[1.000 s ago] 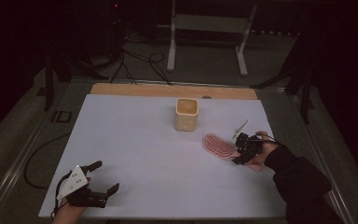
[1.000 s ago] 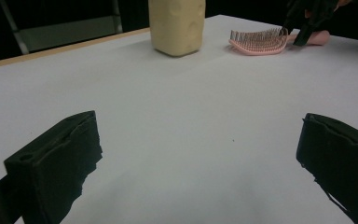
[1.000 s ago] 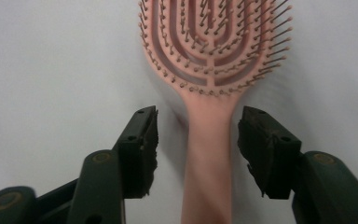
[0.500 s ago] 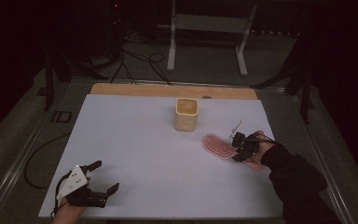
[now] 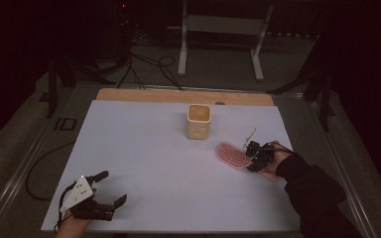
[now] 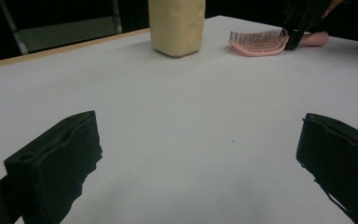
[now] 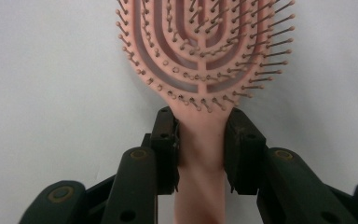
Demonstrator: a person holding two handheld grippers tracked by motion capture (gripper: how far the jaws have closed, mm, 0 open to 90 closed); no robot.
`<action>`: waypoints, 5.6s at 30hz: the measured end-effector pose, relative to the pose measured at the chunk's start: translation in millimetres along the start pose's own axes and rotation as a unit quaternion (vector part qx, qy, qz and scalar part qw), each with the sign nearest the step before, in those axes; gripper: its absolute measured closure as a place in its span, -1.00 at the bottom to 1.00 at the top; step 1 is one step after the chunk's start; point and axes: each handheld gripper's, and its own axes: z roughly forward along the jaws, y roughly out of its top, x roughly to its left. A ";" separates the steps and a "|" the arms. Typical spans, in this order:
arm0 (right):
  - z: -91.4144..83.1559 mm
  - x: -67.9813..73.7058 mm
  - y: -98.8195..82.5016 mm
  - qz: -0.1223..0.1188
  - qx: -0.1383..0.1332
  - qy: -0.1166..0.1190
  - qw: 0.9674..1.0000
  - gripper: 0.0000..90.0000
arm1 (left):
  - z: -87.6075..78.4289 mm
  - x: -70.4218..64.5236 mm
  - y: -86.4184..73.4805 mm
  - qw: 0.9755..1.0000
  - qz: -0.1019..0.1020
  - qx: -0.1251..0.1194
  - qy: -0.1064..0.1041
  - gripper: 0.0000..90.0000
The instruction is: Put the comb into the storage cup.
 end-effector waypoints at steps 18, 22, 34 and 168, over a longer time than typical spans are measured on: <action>-8.8 2.2 -7.4 0.017 -0.068 -0.002 0.998 0.57 | -0.3 0.5 -0.5 1.000 -0.002 0.001 0.002 -1.00; -17.3 1.9 -10.4 0.023 -0.092 0.002 0.995 0.57 | -0.1 0.8 -0.4 1.000 -0.003 0.001 0.002 -1.00; -40.0 11.1 -13.2 0.026 -0.161 -0.010 0.987 0.57 | -0.3 0.5 -0.3 1.000 -0.001 0.002 0.003 -1.00; -71.2 -27.9 186.0 0.008 -0.542 -0.001 0.840 0.57 | -3.4 1.6 -1.4 1.000 -0.004 -0.005 -0.002 -1.00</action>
